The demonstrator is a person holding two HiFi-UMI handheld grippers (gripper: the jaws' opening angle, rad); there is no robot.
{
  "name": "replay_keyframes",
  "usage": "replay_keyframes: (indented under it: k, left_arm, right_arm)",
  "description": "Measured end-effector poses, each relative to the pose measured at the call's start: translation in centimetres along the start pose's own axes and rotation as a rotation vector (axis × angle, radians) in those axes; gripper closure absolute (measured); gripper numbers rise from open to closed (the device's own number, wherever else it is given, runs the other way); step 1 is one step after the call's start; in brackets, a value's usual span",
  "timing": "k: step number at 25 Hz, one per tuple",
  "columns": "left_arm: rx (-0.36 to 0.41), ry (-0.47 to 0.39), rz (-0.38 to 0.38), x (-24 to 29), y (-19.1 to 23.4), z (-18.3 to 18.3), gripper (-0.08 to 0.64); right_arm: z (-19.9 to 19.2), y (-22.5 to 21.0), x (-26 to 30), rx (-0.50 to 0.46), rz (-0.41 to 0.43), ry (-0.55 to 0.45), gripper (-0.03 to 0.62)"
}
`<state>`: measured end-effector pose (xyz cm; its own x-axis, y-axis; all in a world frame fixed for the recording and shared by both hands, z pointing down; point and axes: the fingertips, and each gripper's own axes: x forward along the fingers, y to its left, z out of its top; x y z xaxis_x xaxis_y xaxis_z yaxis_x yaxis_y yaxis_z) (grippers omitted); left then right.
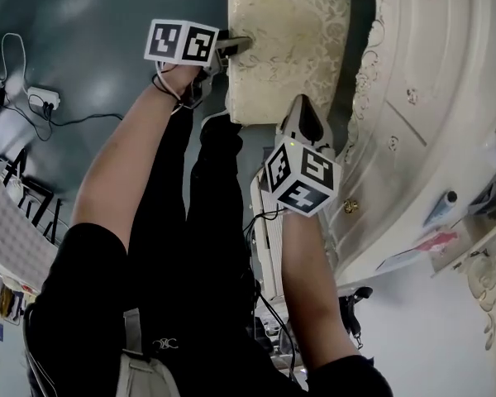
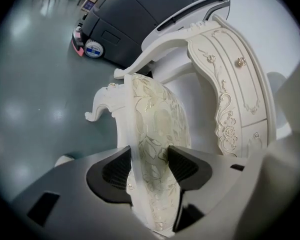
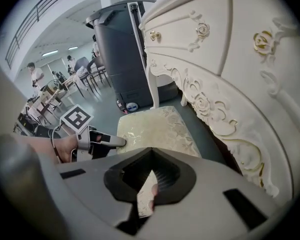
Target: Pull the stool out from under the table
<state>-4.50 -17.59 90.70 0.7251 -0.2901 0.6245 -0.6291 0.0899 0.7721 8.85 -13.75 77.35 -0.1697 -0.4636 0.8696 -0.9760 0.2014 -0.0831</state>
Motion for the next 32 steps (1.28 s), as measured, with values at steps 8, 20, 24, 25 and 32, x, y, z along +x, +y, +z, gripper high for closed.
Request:
replay_keyframes:
  k: [8,20,24,25,32]
  left_arm:
    - [0.038,-0.029,0.055,-2.5,0.5,1.0,0.403]
    - [0.263,-0.133,0.330,-11.6,-6.4,1.9,0.555]
    - [0.441,-0.140,0.333,-14.1,-15.3,2.9,0.555]
    - [0.476,-0.145,0.321,-14.6,-17.8,3.3,0.555]
    - [0.615,-0.201,0.201,-18.6,-35.8,4.3,0.555]
  right_arm:
    - [0.4,1.9,0.5,-0.042,0.032,0.015,0.591]
    - [4.4,2.7,-6.9,0.038,0.074,-0.101,0.590]
    - [9.1,3.2,-12.7,0.085,0.130,-0.222,0.591]
    - [10.4,3.0,-14.2,0.095,0.138,-0.255,0.591]
    - [17.2,-1.5,-26.5,0.156,0.082,-0.450,0.591]
